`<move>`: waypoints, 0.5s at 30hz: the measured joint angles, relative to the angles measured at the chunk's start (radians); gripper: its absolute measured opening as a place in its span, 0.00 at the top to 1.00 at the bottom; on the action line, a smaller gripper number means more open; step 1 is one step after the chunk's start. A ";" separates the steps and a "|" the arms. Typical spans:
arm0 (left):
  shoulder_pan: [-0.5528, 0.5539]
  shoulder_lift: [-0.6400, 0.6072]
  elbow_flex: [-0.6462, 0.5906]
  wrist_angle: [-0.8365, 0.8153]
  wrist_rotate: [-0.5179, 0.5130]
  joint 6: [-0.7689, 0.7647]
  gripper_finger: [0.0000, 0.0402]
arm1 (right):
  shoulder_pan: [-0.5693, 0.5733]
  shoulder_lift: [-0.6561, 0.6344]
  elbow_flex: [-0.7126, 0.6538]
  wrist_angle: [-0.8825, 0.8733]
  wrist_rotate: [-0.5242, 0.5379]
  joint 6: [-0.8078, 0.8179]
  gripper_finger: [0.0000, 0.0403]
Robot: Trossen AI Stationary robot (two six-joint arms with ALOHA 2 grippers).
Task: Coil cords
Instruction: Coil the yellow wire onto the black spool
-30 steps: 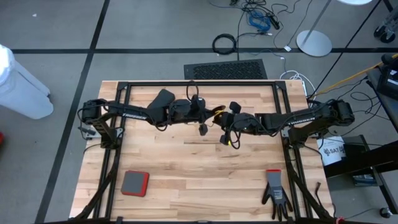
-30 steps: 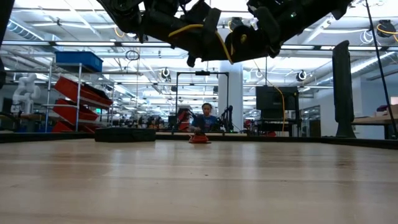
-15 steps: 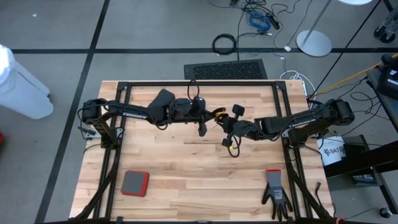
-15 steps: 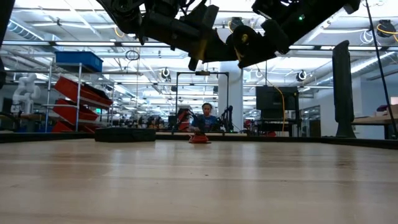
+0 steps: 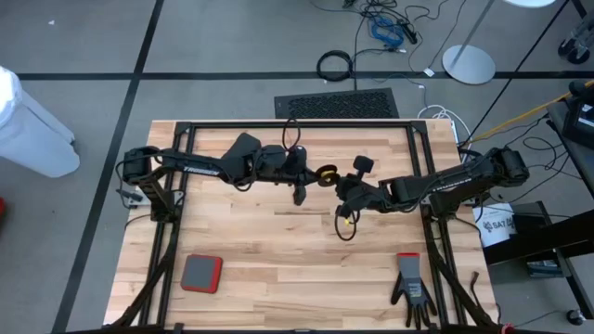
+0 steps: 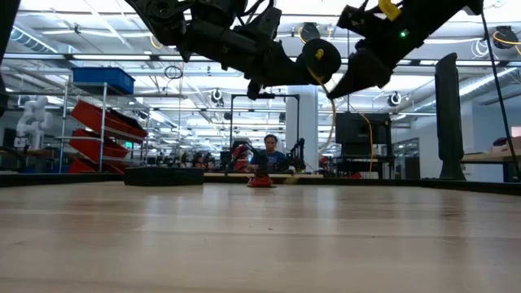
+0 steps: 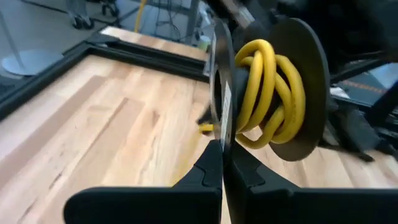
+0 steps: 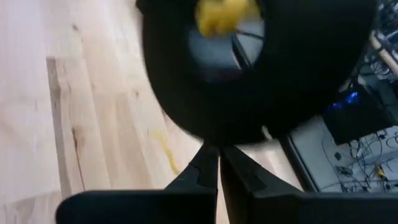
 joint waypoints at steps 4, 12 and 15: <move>-0.001 -0.007 0.003 0.018 0.048 0.000 1.00 | -0.004 0.003 -0.009 -0.033 0.007 0.035 1.00; 0.000 -0.013 0.002 0.001 0.060 0.001 1.00 | 0.006 0.002 -0.084 0.050 -0.011 0.108 0.92; 0.000 -0.013 0.002 -0.004 0.063 0.001 1.00 | 0.019 0.002 -0.127 0.129 -0.052 0.116 0.87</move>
